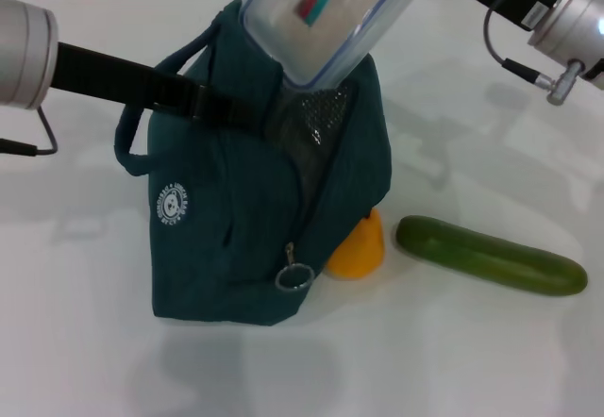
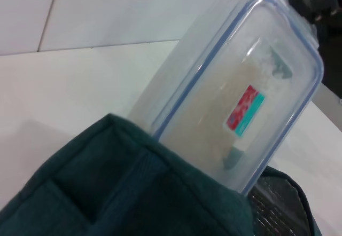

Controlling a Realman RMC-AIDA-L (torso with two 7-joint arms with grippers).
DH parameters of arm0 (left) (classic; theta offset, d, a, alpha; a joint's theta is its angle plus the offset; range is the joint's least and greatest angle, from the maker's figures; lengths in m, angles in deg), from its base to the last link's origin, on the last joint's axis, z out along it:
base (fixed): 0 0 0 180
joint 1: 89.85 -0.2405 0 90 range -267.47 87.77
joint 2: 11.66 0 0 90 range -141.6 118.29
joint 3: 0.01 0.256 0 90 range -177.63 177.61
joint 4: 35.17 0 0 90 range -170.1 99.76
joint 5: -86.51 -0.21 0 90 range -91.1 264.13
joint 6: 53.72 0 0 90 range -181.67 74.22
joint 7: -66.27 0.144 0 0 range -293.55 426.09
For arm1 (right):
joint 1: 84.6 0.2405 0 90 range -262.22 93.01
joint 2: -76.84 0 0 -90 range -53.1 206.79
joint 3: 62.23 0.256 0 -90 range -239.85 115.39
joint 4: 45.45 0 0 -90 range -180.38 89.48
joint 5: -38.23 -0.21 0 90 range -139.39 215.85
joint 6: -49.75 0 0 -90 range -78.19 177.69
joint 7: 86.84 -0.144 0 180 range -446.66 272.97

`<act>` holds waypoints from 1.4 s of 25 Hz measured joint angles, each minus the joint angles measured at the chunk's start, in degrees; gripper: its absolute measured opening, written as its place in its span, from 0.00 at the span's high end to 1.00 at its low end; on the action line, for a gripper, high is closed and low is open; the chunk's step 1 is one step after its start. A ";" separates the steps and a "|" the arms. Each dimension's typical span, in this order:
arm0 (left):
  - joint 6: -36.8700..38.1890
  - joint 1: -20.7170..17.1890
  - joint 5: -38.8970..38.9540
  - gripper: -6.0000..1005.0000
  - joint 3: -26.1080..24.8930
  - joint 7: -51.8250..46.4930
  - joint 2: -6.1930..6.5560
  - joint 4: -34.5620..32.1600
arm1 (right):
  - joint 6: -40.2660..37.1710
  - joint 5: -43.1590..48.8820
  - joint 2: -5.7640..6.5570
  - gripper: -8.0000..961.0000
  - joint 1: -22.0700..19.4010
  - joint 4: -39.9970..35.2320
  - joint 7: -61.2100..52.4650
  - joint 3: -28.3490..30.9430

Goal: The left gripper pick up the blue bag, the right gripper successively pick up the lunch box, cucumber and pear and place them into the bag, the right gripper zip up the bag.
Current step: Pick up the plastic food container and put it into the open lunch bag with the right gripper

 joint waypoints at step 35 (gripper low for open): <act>-1.33 -0.77 0.23 0.95 -0.03 2.35 -0.06 0.65 | 12.67 -20.42 0.04 0.78 -6.05 -13.90 2.67 -31.74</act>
